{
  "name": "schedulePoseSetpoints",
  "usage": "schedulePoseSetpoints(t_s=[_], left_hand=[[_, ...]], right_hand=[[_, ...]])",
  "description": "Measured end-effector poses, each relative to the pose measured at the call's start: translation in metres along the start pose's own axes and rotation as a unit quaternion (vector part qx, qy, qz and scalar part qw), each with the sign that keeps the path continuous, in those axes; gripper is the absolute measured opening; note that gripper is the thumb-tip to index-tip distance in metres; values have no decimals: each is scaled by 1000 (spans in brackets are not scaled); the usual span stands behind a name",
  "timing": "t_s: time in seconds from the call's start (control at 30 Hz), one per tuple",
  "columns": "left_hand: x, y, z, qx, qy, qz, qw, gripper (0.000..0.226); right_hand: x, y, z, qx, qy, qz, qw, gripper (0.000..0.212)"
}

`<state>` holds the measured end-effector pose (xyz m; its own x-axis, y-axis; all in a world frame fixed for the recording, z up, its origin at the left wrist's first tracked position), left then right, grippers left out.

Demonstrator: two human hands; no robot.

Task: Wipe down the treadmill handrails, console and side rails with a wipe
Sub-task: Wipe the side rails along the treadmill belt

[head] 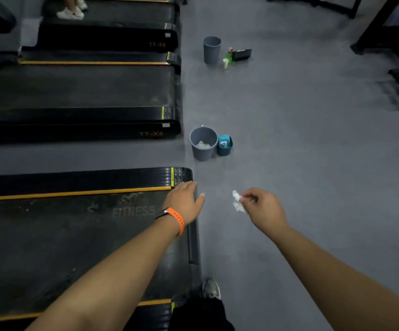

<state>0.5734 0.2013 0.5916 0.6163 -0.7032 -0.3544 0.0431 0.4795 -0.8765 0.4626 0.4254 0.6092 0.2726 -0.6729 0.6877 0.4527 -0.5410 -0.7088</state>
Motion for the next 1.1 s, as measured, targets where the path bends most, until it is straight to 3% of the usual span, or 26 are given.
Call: schedulePoseSetpoints(t_s=[0.43,0.63,0.9,1.1], left_hand=[[-60,-55,-267,-2,-45,-5,999,60],[-75,-45,-437,-8,-89,18,996,53],[-57,-42,-587,8,-125,30,992,67],[-9,32,-665,56,-144,20,988,69]], right_hand=[[26,-24,-307,71,-24,53,996,8],[5,-3,-490,124,-41,79,988,11],[-8,71,-659,204,-38,129,970,16],[-63,172,-736,244,-51,156,956,24]])
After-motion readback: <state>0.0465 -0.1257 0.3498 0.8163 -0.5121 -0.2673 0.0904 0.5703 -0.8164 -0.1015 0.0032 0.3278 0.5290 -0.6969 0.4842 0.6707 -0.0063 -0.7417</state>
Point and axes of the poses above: each hand's wrist, its own z-axis away from the middle knuckle, its own y-axis out of the palm, x = y × z, the point moved 8 cm from there along -z, towards the middle knuckle, and after that the axes turned 10 degrees about -y, right-handed, at the moved point
